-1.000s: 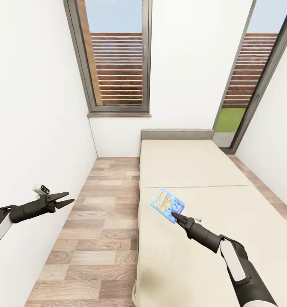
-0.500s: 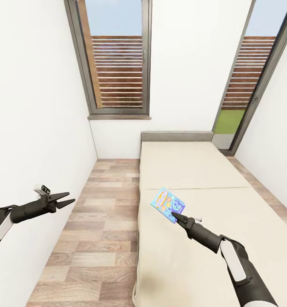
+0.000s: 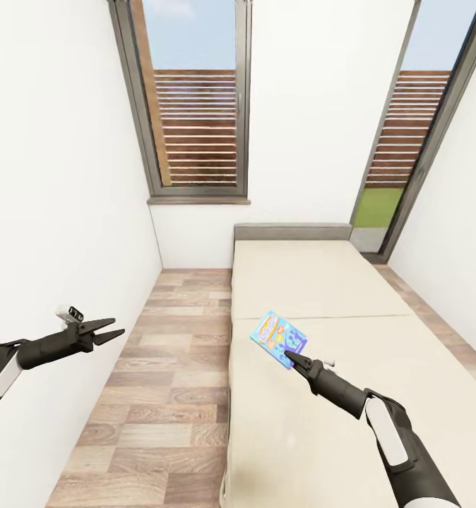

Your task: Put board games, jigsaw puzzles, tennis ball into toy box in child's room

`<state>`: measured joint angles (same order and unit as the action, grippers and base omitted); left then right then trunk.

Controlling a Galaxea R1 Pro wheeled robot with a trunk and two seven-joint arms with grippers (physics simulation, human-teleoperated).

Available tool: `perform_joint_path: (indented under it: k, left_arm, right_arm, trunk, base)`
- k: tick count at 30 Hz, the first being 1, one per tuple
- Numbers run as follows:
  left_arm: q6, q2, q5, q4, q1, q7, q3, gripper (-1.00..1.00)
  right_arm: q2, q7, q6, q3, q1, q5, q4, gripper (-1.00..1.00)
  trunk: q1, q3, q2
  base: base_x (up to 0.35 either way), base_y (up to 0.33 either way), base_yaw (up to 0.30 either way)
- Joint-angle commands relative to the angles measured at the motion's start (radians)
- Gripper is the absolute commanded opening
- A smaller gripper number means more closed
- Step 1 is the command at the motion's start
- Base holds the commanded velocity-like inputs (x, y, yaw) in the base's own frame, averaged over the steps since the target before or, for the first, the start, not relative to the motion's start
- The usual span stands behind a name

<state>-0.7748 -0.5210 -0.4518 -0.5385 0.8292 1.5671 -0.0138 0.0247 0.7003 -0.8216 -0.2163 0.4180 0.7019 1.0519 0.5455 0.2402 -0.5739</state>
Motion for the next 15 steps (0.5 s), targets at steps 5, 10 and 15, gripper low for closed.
perform_joint_path:
  k: [5, 10, 15]
  left_arm:
    - [-0.011, 0.0, -0.002, 0.0, 0.001, 0.004, -0.002, 1.0]
    - [-0.011, 0.0, -0.001, 0.0, 0.001, 0.004, -0.002, 1.0]
    - [-0.011, 0.0, -0.002, 0.0, 0.001, 0.004, -0.002, 1.0]
  right_arm:
    - [0.0, 0.003, -0.005, -0.001, 0.001, -0.001, 0.0, -1.0]
    - [0.0, 0.004, -0.004, -0.001, 0.0, -0.001, 0.0, -1.0]
    - [0.0, 0.006, -0.004, -0.001, -0.001, -0.001, 0.0, -1.0]
  trunk:
    - [-0.019, -0.022, 0.034]
    - [-0.027, -0.037, 0.048]
    - [-0.027, -0.045, 0.048]
  base:
    - [0.0, 0.0, 0.0]
    - [0.0, 0.0, 0.0]
    - [0.0, 0.0, 0.0]
